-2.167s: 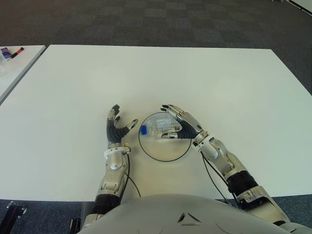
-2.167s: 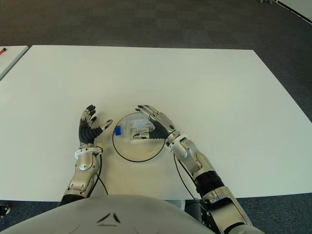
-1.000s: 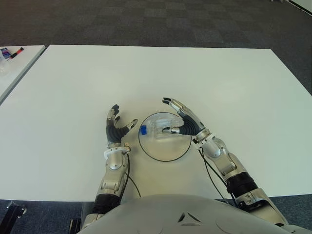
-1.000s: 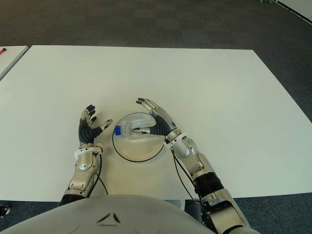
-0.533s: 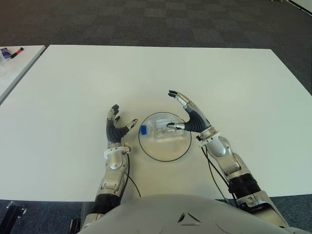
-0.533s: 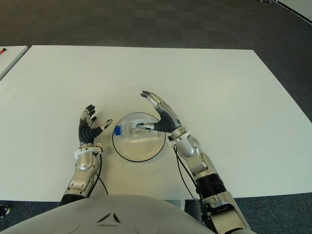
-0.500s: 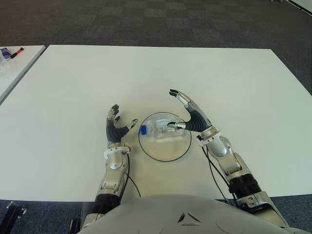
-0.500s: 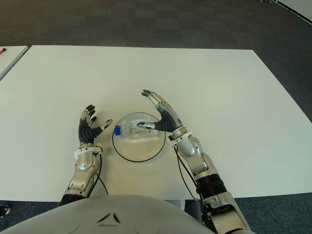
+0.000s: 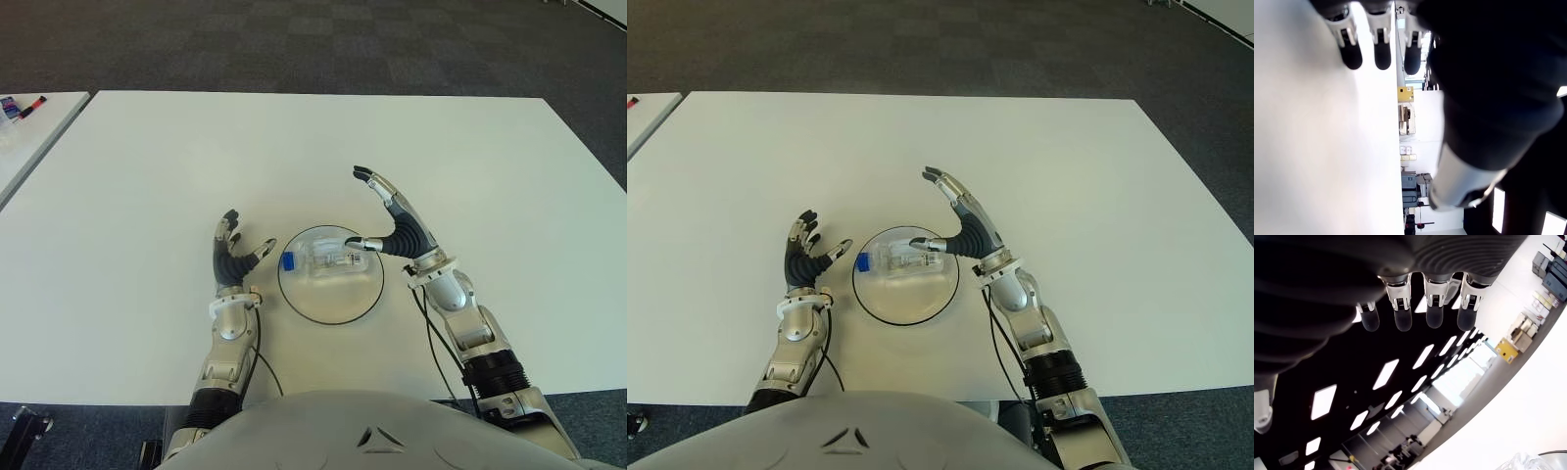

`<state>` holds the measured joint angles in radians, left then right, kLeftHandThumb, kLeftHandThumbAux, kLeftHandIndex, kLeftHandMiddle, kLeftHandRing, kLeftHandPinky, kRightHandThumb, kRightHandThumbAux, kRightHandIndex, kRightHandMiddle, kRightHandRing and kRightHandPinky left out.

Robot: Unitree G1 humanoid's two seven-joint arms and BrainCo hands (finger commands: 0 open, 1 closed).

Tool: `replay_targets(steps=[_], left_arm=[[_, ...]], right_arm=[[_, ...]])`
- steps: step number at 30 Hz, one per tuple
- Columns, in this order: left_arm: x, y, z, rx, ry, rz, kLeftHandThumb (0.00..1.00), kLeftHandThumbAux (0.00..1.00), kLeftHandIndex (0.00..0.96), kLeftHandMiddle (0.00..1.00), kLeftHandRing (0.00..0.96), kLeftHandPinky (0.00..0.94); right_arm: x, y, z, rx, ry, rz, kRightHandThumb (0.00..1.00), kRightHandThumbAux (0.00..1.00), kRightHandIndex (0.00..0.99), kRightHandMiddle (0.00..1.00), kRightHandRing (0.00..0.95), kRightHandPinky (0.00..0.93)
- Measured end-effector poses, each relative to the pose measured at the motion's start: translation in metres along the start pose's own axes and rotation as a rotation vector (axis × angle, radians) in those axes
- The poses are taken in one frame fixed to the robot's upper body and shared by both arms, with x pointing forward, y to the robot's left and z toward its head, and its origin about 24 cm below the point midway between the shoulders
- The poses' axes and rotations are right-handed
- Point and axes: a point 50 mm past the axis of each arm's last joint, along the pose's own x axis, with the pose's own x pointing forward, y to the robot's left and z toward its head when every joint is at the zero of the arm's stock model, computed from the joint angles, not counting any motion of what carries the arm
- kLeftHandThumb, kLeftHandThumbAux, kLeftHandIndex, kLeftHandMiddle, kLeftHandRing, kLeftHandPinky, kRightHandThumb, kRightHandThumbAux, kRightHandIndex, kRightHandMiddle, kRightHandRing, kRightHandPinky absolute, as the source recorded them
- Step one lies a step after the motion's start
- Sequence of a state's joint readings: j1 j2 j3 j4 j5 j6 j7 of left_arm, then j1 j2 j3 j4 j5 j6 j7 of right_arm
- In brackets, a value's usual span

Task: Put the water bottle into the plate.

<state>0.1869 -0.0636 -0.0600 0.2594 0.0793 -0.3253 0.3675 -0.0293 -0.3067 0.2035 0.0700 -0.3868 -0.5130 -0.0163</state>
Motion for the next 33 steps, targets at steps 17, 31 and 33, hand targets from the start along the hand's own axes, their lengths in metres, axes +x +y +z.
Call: replay_targets(steps=[17, 31, 33], left_arm=[[0.001, 0.000, 0.000, 0.000, -0.001, 0.000, 0.000, 0.964, 0.157, 0.152, 0.120, 0.122], [0.001, 0.000, 0.000, 0.001, -0.004, 0.000, 0.000, 0.962, 0.153, 0.149, 0.113, 0.105], [0.001, 0.000, 0.000, 0.001, -0.005, 0.000, 0.000, 0.960, 0.152, 0.150, 0.114, 0.113]], right_arm=[[-0.002, -0.006, -0.018, 0.046, 0.092, -0.041, 0.057, 0.595, 0.000, 0.000, 0.000, 0.000], [-0.012, 0.005, -0.066, 0.364, 0.315, -0.155, 0.000, 0.742, 0.000, 0.000, 0.000, 0.000], [-0.010, 0.010, -0.065, 0.424, 0.307, -0.155, 0.000, 0.734, 0.000, 0.000, 0.000, 0.000]])
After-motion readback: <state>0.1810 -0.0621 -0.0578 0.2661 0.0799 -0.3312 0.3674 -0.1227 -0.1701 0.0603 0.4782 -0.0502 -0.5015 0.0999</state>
